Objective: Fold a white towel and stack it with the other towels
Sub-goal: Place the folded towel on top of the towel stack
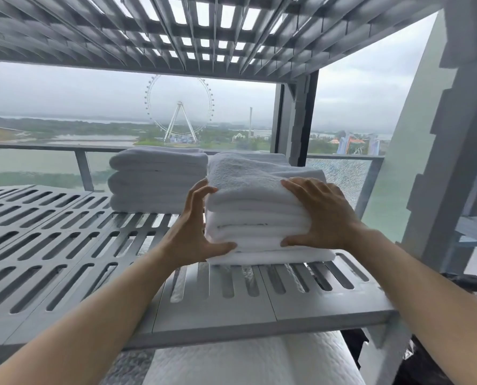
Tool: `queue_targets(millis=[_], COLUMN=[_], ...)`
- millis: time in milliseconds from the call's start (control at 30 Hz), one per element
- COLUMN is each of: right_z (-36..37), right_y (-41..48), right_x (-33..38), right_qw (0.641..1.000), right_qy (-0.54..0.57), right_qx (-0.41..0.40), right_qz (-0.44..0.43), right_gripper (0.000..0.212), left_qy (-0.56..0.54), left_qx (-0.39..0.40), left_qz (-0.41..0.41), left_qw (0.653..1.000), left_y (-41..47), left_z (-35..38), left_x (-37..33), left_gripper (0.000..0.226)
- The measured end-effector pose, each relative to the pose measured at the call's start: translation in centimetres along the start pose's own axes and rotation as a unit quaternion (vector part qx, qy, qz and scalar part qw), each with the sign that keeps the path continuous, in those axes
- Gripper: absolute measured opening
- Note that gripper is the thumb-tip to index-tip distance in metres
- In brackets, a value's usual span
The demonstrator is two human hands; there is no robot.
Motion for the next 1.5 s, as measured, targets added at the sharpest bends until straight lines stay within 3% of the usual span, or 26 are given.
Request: queue_targets(millis=[133, 500, 567, 667, 800, 1133, 1500], right_z=[0.3, 0.5, 0.6, 0.5, 1.1, 1.1, 1.7], right_y=[-0.4, 0.0, -0.1, -0.1, -0.6, -0.6, -2.4], right_x=[-0.3, 0.0, 0.0, 0.1, 1.2, 1.0, 3.6], right_qw=[0.999, 1.0, 1.0, 1.0, 1.0, 0.997, 0.998], right_qy=[-0.025, 0.007, 0.003, -0.006, -0.012, 0.06, -0.03], right_qx=[0.024, -0.027, -0.026, -0.022, -0.028, -0.051, 0.004], right_qz=[-0.011, -0.011, -0.014, -0.01, -0.004, -0.014, -0.052], right_gripper=[0.131, 0.112, 0.112, 0.114, 0.113, 0.099, 0.122], left_qy=[0.053, -0.004, 0.027, 0.156, 0.321, 0.331, 0.407], left_qx=[0.069, 0.004, -0.005, 0.014, 0.094, 0.113, 0.187], left_qz=[-0.006, -0.035, -0.022, 0.032, 0.154, 0.114, 0.131], left_qw=[0.996, 0.999, 0.999, 0.987, 0.93, 0.93, 0.884], left_y=[-0.3, -0.3, 0.0, 0.7, 1.3, 1.5, 1.0], left_z=[0.2, 0.1, 0.0, 0.0, 1.0, 0.8, 2.3], left_x=[0.2, -0.4, -0.7, -2.2, -3.8, -4.0, -4.6], left_gripper=[0.123, 0.103, 0.104, 0.107, 0.111, 0.091, 0.1])
Point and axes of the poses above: each hand's wrist, its own y-axis towards the middle knuckle, its own z-axis out of the palm, x = y × z, the point moved 4 cm from there along y, towards the middle knuckle, and after that the axes turned 13 degrees about z, right-handed, at the moved point
